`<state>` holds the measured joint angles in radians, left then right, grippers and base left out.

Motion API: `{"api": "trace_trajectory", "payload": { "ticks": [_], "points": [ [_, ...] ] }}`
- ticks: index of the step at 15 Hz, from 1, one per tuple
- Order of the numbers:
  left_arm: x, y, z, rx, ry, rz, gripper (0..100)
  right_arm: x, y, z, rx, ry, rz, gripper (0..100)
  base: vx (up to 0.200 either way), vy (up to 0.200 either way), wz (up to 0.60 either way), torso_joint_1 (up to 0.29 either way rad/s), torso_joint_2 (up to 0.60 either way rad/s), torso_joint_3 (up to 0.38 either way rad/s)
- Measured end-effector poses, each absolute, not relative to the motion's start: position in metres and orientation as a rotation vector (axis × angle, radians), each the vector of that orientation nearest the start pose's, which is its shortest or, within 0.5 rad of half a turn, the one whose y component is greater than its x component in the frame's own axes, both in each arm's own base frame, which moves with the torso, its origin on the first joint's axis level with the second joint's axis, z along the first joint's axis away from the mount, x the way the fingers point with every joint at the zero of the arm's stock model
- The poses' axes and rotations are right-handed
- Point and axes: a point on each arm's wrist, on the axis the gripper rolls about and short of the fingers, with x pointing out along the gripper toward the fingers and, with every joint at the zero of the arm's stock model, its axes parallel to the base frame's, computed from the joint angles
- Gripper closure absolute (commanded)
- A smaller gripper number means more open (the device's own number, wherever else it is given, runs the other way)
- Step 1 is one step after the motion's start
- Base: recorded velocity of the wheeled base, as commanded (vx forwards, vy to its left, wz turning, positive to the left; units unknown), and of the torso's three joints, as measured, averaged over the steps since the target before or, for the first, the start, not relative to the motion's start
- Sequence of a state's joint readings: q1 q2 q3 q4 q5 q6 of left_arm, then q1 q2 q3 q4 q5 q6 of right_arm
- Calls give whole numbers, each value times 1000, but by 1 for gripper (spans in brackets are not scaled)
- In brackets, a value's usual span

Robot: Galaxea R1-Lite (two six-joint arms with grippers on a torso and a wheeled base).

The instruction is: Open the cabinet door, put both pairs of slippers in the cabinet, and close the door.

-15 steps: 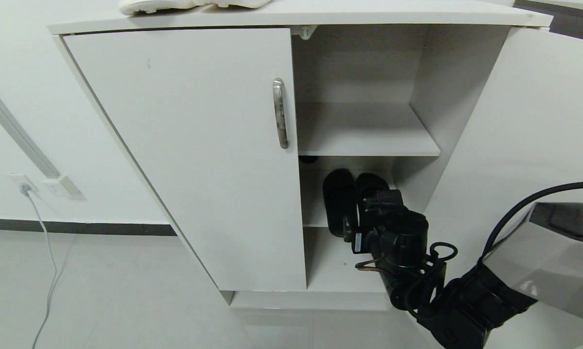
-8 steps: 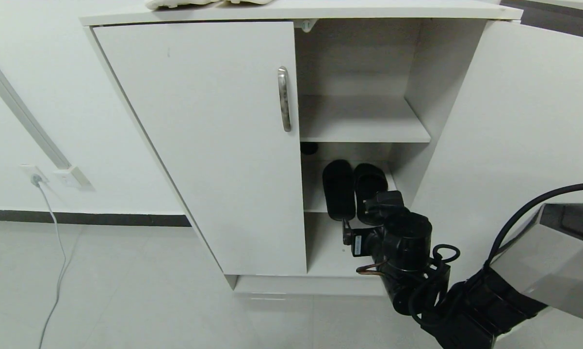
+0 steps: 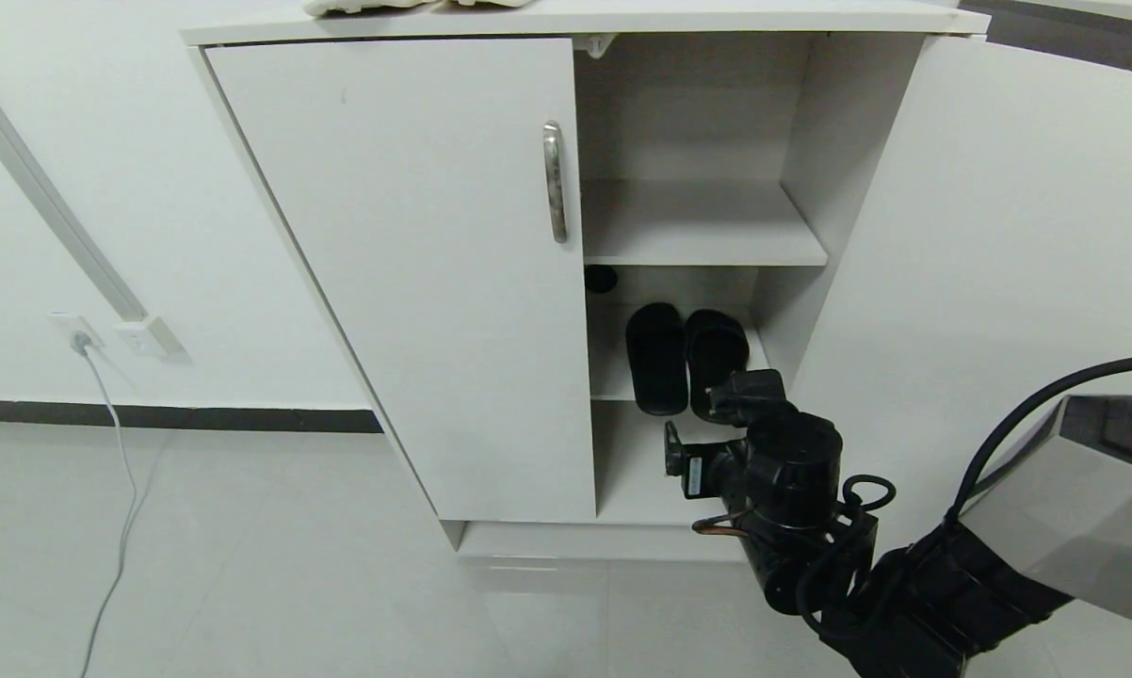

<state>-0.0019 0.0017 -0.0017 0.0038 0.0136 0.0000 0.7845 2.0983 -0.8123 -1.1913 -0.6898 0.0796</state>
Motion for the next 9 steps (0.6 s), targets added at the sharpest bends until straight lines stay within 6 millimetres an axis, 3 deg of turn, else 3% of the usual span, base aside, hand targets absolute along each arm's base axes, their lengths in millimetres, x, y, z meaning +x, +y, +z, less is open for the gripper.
{"api": "trace_trajectory", "payload": {
  "ticks": [9],
  "points": [
    [-23,0,76,0,4,11,100,268,251,105,15,72,98,0,0,0,0,0,0,0]
  ]
}}
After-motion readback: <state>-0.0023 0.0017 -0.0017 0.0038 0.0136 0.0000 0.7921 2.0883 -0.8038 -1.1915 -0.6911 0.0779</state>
